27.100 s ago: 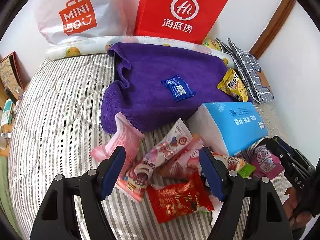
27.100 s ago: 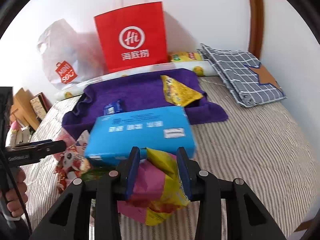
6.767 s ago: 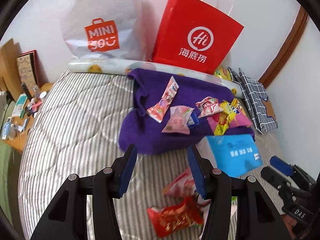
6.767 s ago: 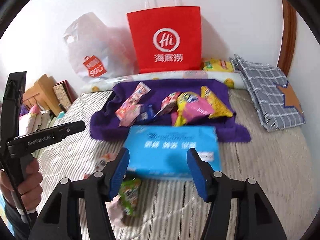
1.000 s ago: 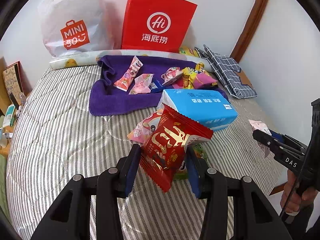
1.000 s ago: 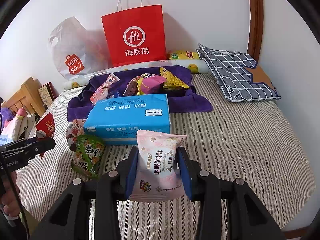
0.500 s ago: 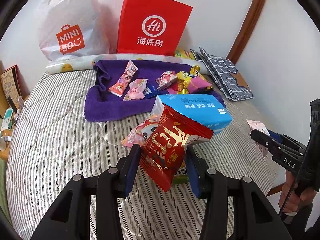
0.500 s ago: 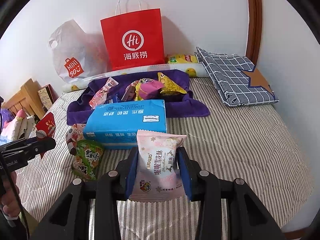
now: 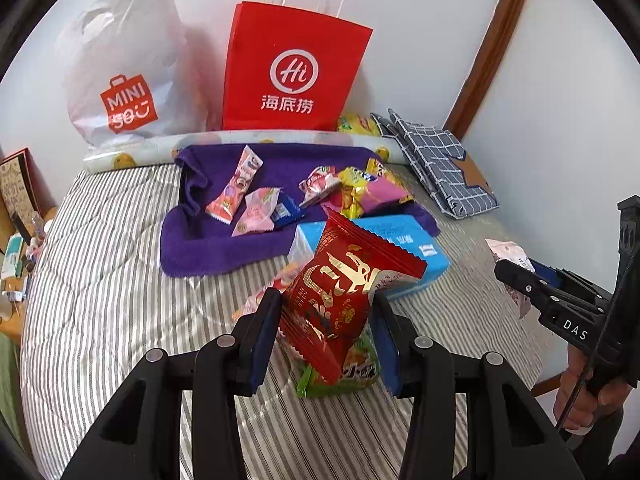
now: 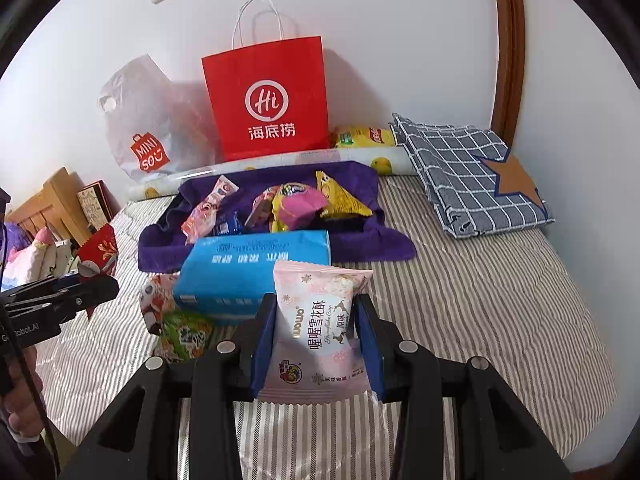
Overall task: Organize snacks
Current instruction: 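Lift the red-and-gold bag with the left tool while the right tool holds the pink packet, then carry both held snacks over the purple towel and lower them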
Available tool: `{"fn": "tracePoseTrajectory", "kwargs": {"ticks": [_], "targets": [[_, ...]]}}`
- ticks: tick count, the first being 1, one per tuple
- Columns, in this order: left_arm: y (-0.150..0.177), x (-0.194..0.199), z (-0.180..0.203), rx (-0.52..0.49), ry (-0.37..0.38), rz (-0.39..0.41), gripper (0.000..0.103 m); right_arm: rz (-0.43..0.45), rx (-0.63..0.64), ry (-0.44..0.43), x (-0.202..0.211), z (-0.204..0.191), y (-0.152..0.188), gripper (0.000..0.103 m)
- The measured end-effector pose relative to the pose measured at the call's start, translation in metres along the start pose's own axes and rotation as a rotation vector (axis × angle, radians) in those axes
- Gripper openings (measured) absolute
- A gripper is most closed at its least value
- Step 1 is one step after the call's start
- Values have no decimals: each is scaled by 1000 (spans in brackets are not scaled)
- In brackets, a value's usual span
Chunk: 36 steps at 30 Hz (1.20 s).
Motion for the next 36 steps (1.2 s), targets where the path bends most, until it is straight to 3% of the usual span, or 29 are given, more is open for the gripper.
{"fn": "tracePoseTrajectory", "kwargs": {"ticks": [23, 36], "targets": [[-58, -24, -15, 17, -5, 21, 45, 27, 24, -32, -38, -6, -67, 37], [-103, -30, -43, 26, -65, 67, 45, 73, 51, -78, -67, -18, -115, 37]]}}
Point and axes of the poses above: each gripper's, at about its wrist camera, not at the fingertips, and x roughly against the way its jaws point, z to its right, y to its underside, the point moved 6 cm from there along -x, roughly the way its jaws point, and after that the axes turned 4 degrees about z, right-handed, at the moved point
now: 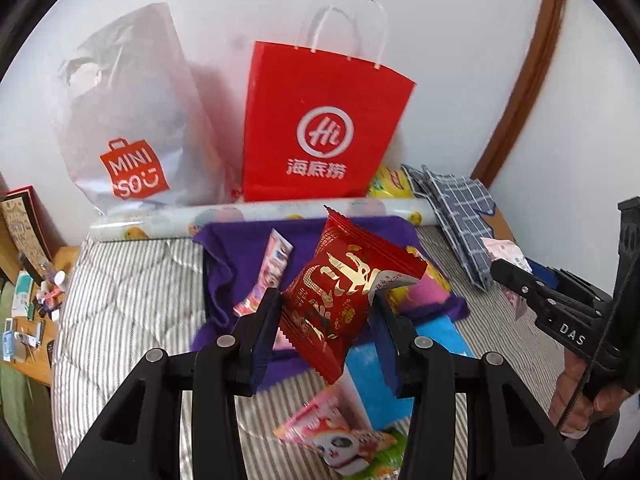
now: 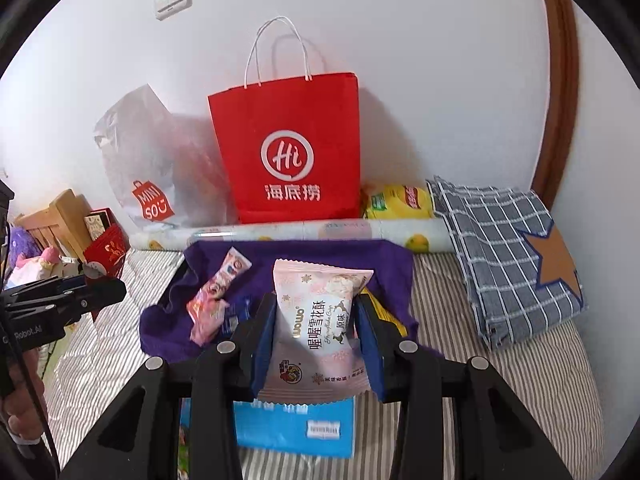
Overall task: Organize snacks
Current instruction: 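Carry both held snacks over the purple towel and lower them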
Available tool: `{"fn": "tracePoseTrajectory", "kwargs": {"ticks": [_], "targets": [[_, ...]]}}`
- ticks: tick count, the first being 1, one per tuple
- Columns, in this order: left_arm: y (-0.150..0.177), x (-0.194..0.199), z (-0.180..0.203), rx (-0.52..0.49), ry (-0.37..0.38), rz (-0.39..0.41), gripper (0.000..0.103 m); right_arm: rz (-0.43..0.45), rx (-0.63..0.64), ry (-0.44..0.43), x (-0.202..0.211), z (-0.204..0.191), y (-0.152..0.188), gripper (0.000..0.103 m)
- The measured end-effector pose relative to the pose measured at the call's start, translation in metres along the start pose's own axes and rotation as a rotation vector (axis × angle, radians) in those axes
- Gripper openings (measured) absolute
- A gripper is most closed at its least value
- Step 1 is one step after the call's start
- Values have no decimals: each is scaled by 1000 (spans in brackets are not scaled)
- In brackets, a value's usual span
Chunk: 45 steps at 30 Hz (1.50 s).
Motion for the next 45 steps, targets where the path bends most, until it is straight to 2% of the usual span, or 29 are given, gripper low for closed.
{"fn": "tracePoseTrajectory", "kwargs": {"ticks": [10, 15, 20, 28, 45], "targets": [[-20, -33, -24, 34, -51, -21, 45, 3, 2, -34, -39, 1, -23, 37], [-21, -56, -31, 53, -54, -46, 45, -20, 12, -53, -68, 0, -32, 37], [-16, -82, -31, 43, -61, -79, 45, -51, 32, -66, -94, -4, -27, 37], [-2, -112, -39, 66, -50, -126, 45, -128, -8, -69, -131, 6, -5, 37], [11, -132, -32, 68, -31, -189, 45, -155, 33, -54, -139, 3, 6, 40]]}}
Point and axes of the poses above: each gripper's, at about its wrist camera, not at the fingertips, and x roughly against the way its jaws point, z to its right, y to its underside, the point moved 6 cm from there along -x, roughly the way its jaws point, and after that the axes turned 4 degrees about z, right-handed, at the moved point
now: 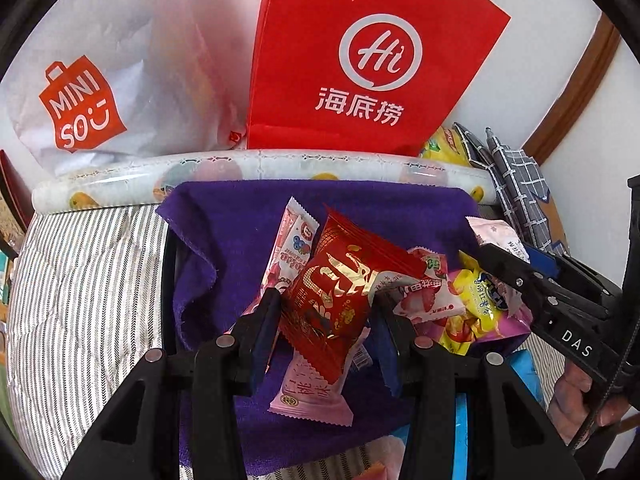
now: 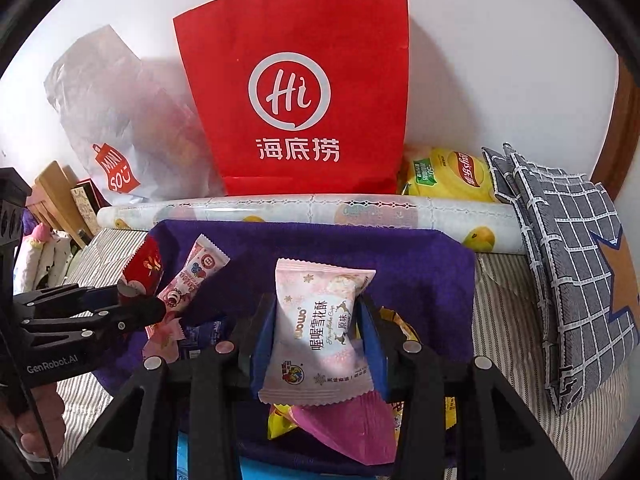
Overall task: Organize snacks
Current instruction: 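Carry both held snacks over the purple towel and lower them, then open both tools and withdraw toward the remaining snacks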
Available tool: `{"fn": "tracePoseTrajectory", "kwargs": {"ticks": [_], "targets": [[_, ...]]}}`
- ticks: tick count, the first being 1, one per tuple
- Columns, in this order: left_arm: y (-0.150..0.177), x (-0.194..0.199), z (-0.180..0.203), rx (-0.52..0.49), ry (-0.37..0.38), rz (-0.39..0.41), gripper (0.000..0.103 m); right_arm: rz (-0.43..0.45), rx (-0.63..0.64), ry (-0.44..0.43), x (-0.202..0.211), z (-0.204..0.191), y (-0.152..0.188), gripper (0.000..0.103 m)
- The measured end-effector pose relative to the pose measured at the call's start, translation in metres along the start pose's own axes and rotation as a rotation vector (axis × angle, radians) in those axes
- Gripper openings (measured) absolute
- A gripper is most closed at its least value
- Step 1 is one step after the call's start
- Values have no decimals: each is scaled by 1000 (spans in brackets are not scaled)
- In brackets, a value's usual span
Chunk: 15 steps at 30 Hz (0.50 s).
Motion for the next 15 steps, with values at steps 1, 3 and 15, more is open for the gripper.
{"fn": "tracePoseTrajectory", "kwargs": {"ticks": [1, 3, 15], "targets": [[0, 0, 0, 2, 1, -3, 45, -2, 1, 0, 0, 0, 0, 41], [1, -2, 0, 4, 3, -7, 45, -5, 2, -3, -1, 0, 1, 41], [2, -3, 7, -16, 14, -14, 45, -2, -8, -2, 8, -2, 4, 52]]}}
Point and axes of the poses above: each gripper's, at about its wrist camera, not at the fingertips, and x roughly against the way its jaws point, z to its right, y to its underside, the point moved 6 cm from there along -x, roughly the way its jaws point, and after that the axes turned 4 degrees about z, right-handed, at the moved point
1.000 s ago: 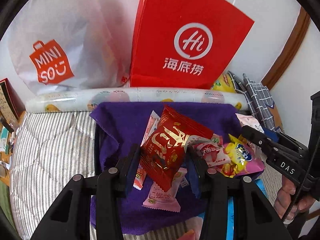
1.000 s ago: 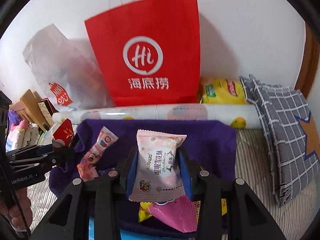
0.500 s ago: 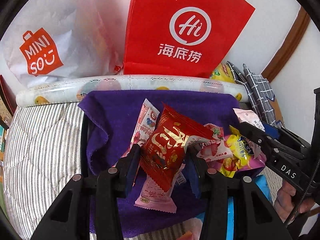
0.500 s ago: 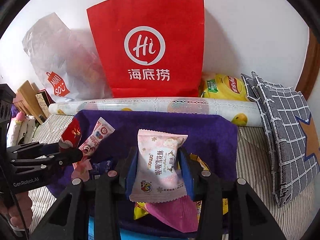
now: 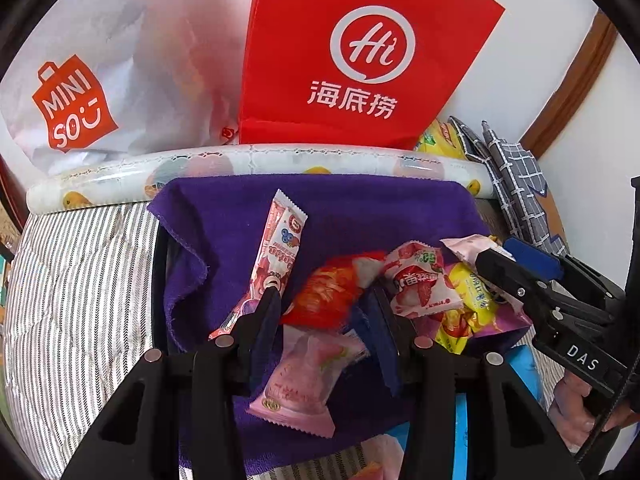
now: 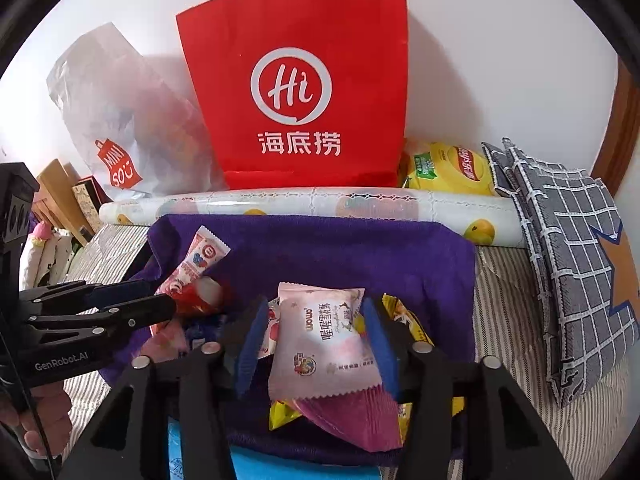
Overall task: Organize snacks
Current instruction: 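Open both tools and withdraw toward the remaining snacks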
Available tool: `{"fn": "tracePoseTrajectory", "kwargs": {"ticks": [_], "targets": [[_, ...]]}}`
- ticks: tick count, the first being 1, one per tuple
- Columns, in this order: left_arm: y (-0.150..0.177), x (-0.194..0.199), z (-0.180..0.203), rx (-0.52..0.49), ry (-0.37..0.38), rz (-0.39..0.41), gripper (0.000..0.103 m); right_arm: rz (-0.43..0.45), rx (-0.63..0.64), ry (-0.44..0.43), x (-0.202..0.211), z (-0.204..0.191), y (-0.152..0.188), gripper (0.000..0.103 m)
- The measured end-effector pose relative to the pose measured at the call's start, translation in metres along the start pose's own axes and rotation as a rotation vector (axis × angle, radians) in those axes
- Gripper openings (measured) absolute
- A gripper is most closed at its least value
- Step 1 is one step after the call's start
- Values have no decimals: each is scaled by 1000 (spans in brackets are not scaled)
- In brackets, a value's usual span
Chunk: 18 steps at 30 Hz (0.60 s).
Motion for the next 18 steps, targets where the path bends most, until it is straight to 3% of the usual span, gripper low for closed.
{"fn": "tracePoseTrajectory", "kwargs": {"ticks": [9, 18], "targets": [[5, 29, 8, -6, 10, 11, 51, 39, 12, 21, 44, -12, 1, 54], [26, 89, -4, 12, -29, 37, 52, 108, 39, 40, 97, -42, 17, 54]]}}
Point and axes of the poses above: each gripper's, at about its wrist camera, not at the fingertips, and x roughly against the way its jaws point, z to its right, y to its underside, the point moved 6 cm from there along -x, roughly the way its jaws point, and after that the axes turned 4 degrees about z, right-handed, at the moved point
